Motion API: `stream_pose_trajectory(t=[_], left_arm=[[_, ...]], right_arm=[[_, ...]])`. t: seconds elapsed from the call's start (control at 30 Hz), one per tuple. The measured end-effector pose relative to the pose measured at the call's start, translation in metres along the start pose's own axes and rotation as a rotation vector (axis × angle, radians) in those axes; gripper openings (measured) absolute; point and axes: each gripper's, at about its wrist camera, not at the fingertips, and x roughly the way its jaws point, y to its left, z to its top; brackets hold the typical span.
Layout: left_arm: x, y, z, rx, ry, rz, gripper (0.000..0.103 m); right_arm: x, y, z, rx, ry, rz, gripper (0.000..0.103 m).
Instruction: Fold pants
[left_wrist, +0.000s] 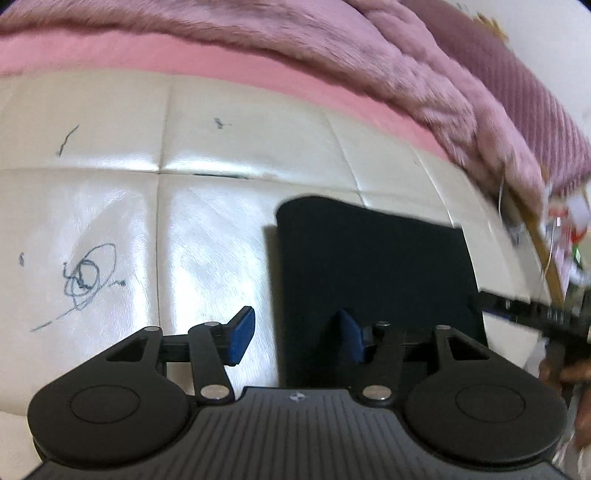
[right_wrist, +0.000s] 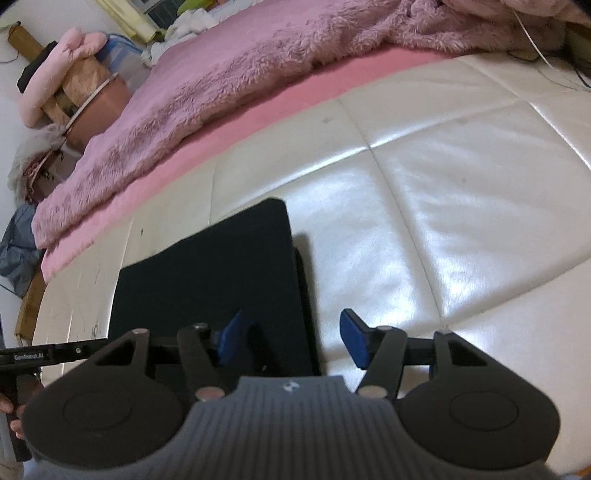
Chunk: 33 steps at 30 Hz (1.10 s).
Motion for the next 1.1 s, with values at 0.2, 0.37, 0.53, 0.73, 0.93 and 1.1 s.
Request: stream_pose_trajectory(t=[0.2,0.37,0.53,0.73,0.93,1.1], left_arm=[[0.020,0.007,0.025,-0.065,-0.041,-0.003,0.062],[0.031,0.003,0.041,-0.083,-0.057,0.053,0.044],[0.039,0.004,0.046,-0.082,-0.061,0.091,0.034],[0.029,0.009,0.049,-0.166,-0.079,0.072,0.034],[0.008,0.019,0.031,-0.214,-0.070,-0.052,0.049],[0.005,0.021,0.005,-0.210,-0.007,-0.119,0.052]], right_arm=[[0.020,0.009,0.019,-0.035,-0.031,-0.012,0.048],[0.044,0.008,0.042,-0.029,-0.032,-0.021,0.025],[0.066,0.009,0.051,-0.035,-0.009,-0.067,0.017],[0.061,0.007,0.052,-0.023,-0.023,-0.073,0.018],[0.027,-0.010,0.039,0.080,-0.040,0.032,0.053],[0.013,-0.026,0.018,0.162,0.015,0.133,0.054]])
